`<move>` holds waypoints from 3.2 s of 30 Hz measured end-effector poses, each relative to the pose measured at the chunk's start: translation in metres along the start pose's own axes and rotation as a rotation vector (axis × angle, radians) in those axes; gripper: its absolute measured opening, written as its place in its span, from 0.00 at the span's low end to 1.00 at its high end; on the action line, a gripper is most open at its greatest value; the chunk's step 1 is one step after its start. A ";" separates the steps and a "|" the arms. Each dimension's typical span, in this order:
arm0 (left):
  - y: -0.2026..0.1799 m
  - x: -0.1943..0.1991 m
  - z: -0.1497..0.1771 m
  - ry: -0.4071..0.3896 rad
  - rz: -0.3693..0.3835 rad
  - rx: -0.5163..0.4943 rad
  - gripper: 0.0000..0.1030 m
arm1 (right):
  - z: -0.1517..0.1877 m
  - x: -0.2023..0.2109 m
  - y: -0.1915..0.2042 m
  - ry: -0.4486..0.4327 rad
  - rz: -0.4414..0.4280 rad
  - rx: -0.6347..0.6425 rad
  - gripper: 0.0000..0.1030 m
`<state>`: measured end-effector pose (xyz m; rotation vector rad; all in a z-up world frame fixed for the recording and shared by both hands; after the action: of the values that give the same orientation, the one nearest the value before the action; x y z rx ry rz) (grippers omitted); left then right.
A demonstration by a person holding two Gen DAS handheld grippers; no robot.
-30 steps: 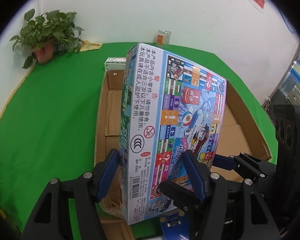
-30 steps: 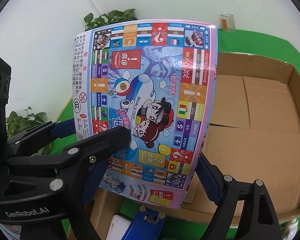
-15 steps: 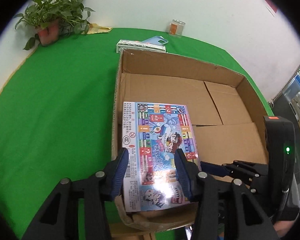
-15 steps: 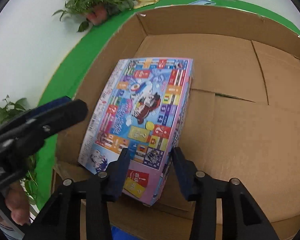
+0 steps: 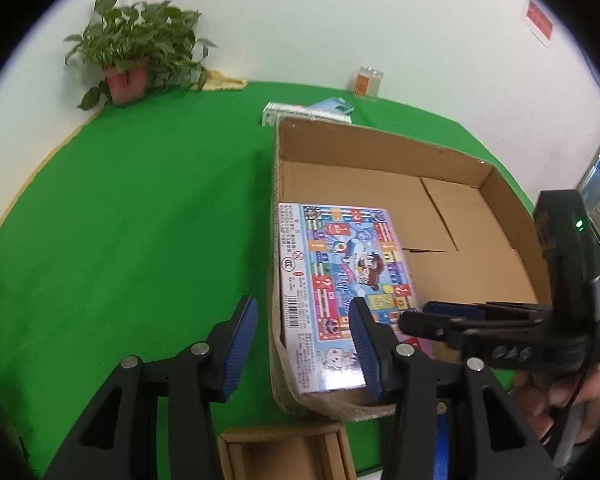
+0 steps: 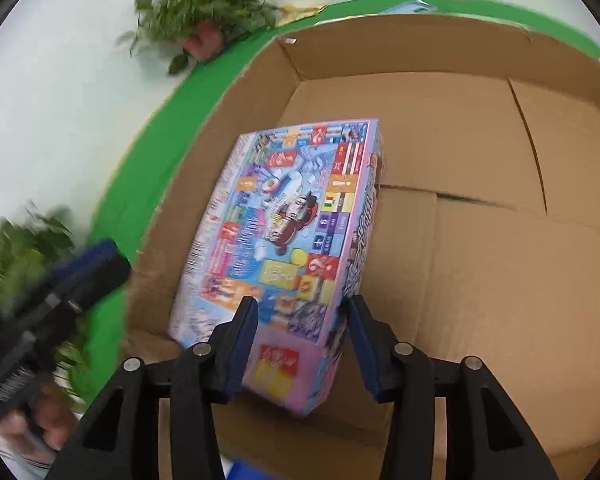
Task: Organize rigid objects
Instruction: 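Lower the board-game box into the large box and open the left gripper, then move the left gripper back over the table toward the narrow cardboard tray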
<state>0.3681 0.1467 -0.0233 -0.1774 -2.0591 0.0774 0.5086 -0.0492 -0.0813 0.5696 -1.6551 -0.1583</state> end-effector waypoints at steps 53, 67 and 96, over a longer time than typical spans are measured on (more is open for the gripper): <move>-0.146 0.071 0.209 0.106 0.398 0.061 0.98 | 0.293 0.229 -0.009 -0.604 0.388 0.348 0.99; -0.164 0.057 0.234 0.275 0.527 0.022 0.91 | 0.341 0.322 0.032 -0.601 0.177 0.422 1.00; -0.152 0.014 0.240 0.353 0.378 0.041 0.29 | 0.431 0.082 0.041 -0.118 0.132 0.482 0.36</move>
<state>0.1361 0.0035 -0.1051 -0.5165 -1.6500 0.2993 0.0788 -0.1442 -0.0670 0.8203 -1.8493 0.3177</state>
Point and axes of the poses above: each gripper's, at about its wrist camera, not at the fingertips, and x roughly against the way its jaws point, y to its left, z to its underside, the point moved 5 cm from there along -x, roughly the way its jaws point, and after that the axes turned 12 degrees about y, right-handed, at the moved point
